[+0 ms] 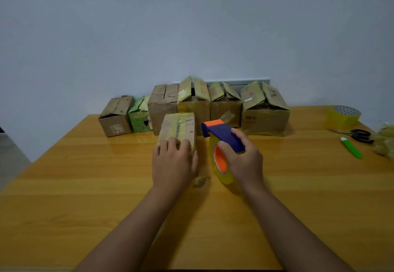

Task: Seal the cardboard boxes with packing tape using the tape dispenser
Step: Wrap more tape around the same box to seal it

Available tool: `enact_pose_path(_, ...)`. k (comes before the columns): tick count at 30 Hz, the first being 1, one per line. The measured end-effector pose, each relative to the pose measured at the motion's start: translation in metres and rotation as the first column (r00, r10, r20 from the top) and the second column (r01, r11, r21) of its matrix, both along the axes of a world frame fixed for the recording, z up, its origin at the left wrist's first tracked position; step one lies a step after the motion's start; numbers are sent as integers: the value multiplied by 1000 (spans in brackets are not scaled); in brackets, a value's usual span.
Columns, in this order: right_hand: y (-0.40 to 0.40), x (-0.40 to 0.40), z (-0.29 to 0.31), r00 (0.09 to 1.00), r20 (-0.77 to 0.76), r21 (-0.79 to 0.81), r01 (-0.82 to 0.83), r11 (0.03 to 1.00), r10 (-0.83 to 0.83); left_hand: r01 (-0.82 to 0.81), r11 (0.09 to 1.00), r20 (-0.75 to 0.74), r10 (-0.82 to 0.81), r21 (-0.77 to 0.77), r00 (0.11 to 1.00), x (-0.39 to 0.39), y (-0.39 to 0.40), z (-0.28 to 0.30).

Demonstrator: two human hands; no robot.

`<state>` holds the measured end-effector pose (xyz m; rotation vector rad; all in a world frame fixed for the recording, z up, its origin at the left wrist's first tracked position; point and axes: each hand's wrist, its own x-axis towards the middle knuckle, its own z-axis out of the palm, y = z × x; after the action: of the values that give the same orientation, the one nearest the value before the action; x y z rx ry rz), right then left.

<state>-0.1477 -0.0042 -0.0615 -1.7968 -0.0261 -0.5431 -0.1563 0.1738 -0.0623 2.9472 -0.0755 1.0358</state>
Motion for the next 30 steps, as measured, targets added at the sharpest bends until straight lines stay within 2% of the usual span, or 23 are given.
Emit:
enact_pose_path(8, 7, 0, -21, 992, 120, -85, 37, 996, -27, 112, 994, -7, -112, -12, 994, 0, 16, -3)
enact_pose_path(14, 4, -1, -28, 983, 180, -125, 41, 991, -18, 104, 994, 11, -104, 19, 994, 2, 16, -4)
enact_pose_path(17, 3, -2, -31, 981, 192, -128, 40, 991, -15, 104, 994, -52, -102, 36, 993, 0, 17, -1)
enact_pose_path(20, 2, -2, -32, 976, 217, -124, 44, 991, -16, 115, 993, -179, -112, 7, 977, -10, 14, 14)
enact_pose_path(25, 2, -3, -33, 974, 226, -120, 42, 992, -14, 135, 958, -331, -216, -251, 919, -2, 30, 50)
enact_pose_path(30, 1, -3, -33, 969, 247, -129, 44, 991, -10, 104, 972, -358, -176, -211, 917, 18, 29, 56)
